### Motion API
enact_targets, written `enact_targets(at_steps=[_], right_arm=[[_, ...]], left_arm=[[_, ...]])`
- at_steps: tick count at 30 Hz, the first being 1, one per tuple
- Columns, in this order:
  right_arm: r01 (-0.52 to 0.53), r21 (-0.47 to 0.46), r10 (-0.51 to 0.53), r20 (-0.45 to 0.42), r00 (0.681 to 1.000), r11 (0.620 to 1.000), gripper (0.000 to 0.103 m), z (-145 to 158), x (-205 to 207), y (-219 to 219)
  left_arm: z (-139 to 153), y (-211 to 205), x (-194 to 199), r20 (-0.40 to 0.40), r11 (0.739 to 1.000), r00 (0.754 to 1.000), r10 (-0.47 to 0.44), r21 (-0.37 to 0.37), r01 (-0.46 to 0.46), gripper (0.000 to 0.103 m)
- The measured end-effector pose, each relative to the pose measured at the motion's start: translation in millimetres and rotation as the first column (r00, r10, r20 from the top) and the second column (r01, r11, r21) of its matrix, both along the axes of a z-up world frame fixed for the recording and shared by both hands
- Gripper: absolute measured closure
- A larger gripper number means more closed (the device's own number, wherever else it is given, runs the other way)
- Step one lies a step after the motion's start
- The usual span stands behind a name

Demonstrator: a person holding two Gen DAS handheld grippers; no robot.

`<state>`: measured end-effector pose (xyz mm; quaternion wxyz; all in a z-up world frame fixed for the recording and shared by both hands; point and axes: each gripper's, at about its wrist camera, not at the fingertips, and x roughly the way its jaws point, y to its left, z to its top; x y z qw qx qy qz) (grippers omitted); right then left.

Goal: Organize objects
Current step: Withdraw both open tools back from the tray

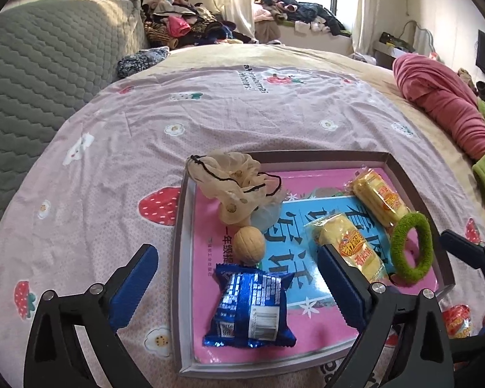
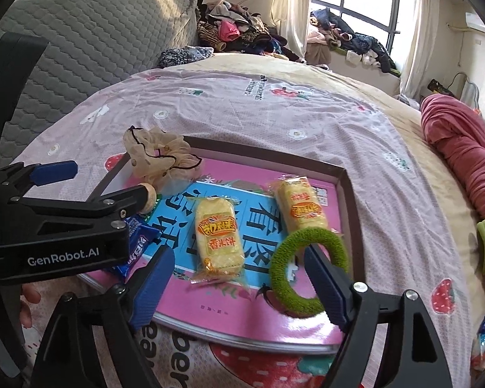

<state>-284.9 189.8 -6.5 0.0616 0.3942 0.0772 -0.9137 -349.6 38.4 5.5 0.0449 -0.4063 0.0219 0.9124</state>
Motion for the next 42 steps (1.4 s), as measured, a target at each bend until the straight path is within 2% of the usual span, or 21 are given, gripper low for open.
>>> enact_targets(at_steps=[4,7,11,15,20,28,35,42], right_arm=[[0.012,0.003,-0.012,-0.04,0.999,1.0,0.017,14.5,12.0,2.5],[0.018,-0.023,-0.019,-0.061,0.998,1.0,0.011,21.4,25.3,5.5],[0.03,-0.048,-0.032,-0.047,0.998,0.998,0.009,18.2,44.4,9.9],[0.053,-0.088,-0.057,-0.049,0.997,0.995,0.005,17.0,71.4,16.4],[0.087,-0.131,-0.093,-0.04,0.995,0.988,0.003,20.5,97.6,26.1],[0.104,-0.113,-0.111,-0.059,0.992,0.988,0.003,47.3,136.0,32.9],[0.104,-0.094,-0.112,-0.089,0.99,0.99,0.003,73.6,168.4,37.2],[0.114,-0.083,-0.123,-0.115,0.986,0.99,0.003,97.1,191.8,47.1]], left_arm=[[7.6,-2.7,15.6,-0.015,1.0,1.0,0.019,0.0,-0.019,0.004],[16.8,-5.0,35.0,-0.039,1.0,0.999,0.028,0.003,-0.028,0.004],[20.7,-11.2,61.0,-0.033,1.0,0.999,0.019,0.02,-0.019,0.004],[25.0,-15.6,84.8,-0.04,0.999,0.998,0.04,-0.008,-0.041,0.004],[29.1,-17.4,115.7,-0.026,0.999,0.999,0.045,0.021,-0.044,0.004],[31.9,-18.4,156.8,0.008,0.999,0.999,0.036,0.038,-0.036,0.004],[59.9,-18.3,192.5,-0.036,0.998,0.999,0.037,0.048,-0.035,0.004],[77.4,-12.1,212.7,-0.046,0.999,0.998,0.035,0.04,-0.033,0.004]])
